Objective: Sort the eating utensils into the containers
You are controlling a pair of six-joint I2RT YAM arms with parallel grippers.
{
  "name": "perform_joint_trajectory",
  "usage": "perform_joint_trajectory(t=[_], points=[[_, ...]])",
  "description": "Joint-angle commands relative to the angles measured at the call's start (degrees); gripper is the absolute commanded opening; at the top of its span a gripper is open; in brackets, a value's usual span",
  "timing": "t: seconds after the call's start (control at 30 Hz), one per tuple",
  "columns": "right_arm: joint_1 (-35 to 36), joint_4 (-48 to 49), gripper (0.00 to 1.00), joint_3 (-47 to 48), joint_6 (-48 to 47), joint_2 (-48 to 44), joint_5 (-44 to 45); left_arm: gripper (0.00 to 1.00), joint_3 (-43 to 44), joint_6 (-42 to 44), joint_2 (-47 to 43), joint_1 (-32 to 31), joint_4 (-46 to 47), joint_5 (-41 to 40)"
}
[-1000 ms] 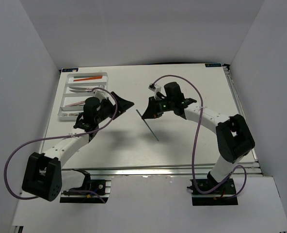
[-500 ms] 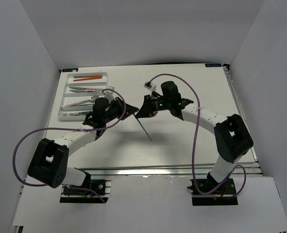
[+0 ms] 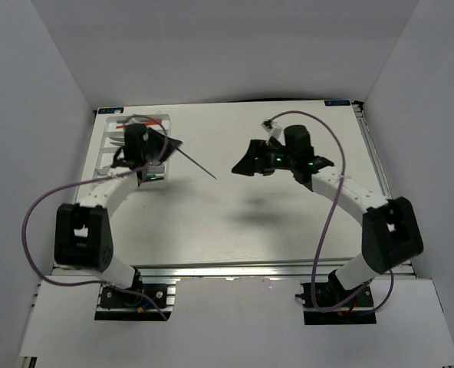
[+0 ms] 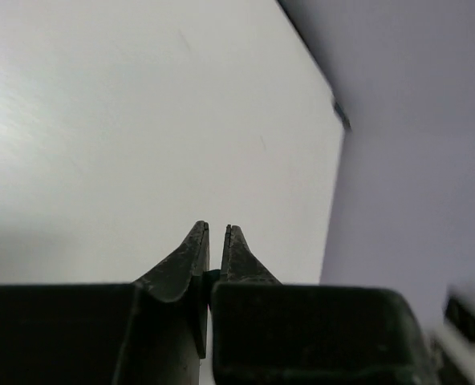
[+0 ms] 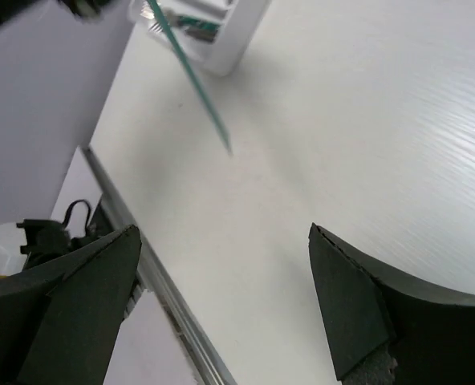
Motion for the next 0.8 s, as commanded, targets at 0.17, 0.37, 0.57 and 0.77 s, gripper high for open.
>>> perform_joint_trajectory(t=[0.17,0.37,0.57,0.77], points=[[-8.3,-6.0,0.89,-8.9,-5.5,-14.0,5.5,0.00,33.4,-0.9,29.5,22.3,-17.1,-8.1],[-8.8,-8.5,0.89,-11.8,-8.5,-14.5,4.5,0.00,52.4,-8.1,45.1,27.7,-16.1,-6.1],[-8.8,-7.5,0.89,-11.3,-8.3,-11.0,1.4,0.00,62.1,-11.7,53.0,29.6,-14.4,-4.7],[-8.8,-7.3,0.89,-10.3,-8.7,-7.8,0.5,0.00,55.0,-17.3,52.0,30.3,-3.7,1.7]])
